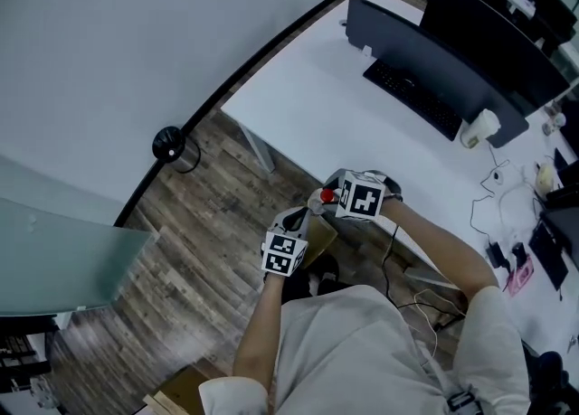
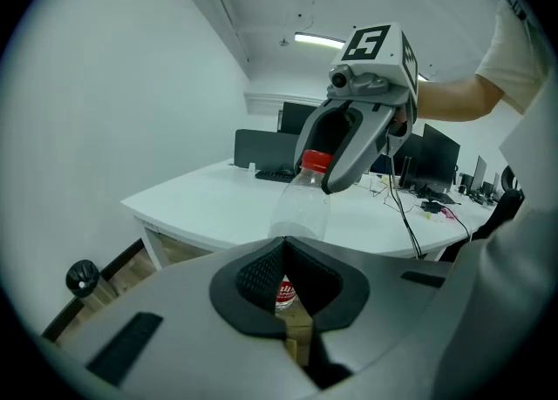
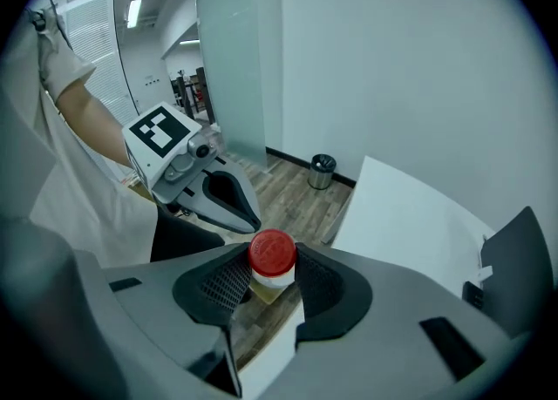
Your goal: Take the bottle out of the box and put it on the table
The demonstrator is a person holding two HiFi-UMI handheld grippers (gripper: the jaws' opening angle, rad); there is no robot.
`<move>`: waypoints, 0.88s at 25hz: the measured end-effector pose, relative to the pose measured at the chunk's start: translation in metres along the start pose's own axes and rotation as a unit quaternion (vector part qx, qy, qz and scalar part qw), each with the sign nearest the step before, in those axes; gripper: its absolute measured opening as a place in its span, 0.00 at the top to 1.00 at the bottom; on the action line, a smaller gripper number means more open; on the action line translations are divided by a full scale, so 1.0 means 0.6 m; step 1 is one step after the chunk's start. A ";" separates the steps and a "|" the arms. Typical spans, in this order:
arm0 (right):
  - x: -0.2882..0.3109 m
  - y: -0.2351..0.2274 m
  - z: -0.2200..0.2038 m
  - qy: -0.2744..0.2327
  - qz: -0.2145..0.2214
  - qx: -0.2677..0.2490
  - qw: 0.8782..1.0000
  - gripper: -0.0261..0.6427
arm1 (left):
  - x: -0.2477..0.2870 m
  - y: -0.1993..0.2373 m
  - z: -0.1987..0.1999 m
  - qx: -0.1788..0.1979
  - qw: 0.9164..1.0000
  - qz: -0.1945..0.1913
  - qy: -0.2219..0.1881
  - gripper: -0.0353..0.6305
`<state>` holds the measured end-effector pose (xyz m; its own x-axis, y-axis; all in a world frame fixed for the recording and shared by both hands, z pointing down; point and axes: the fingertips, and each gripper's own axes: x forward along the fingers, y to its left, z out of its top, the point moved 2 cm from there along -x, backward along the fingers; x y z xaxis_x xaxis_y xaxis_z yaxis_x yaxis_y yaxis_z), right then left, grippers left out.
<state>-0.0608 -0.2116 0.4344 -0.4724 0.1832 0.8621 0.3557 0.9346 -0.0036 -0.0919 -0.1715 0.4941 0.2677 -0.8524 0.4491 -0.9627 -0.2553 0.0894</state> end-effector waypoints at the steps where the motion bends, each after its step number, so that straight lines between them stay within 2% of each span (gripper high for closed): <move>1: -0.014 -0.009 0.000 -0.003 -0.003 -0.001 1.000 0.69 | 0.006 -0.003 0.009 0.001 1.000 -0.001 -0.003 0.92; 5: -0.071 -0.049 -0.008 -0.011 -0.018 -0.004 1.000 0.69 | 0.029 -0.013 0.041 0.007 1.000 -0.006 -0.009 0.93; 9: -0.115 -0.096 -0.033 -0.007 -0.031 0.018 0.999 0.69 | 0.048 -0.017 0.064 0.001 1.000 -0.013 -0.013 0.92; 14: -0.142 -0.152 -0.081 0.026 -0.059 0.040 0.997 0.69 | 0.066 -0.022 0.082 0.006 1.000 -0.019 -0.012 0.92; 18: -0.142 -0.191 -0.126 0.058 -0.083 0.076 0.992 0.69 | 0.073 -0.023 0.086 0.008 1.000 -0.022 -0.011 0.93; 22: -0.134 -0.212 -0.152 0.065 -0.098 0.111 0.987 0.69 | 0.067 -0.017 0.087 0.008 1.000 -0.019 -0.010 0.93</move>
<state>0.0057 -0.3733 0.4116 -0.4028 -0.0356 0.9146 0.0759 0.9945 0.0721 -0.0691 -0.2271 0.4649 0.3042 -0.8512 0.4277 -0.9514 -0.2944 0.0907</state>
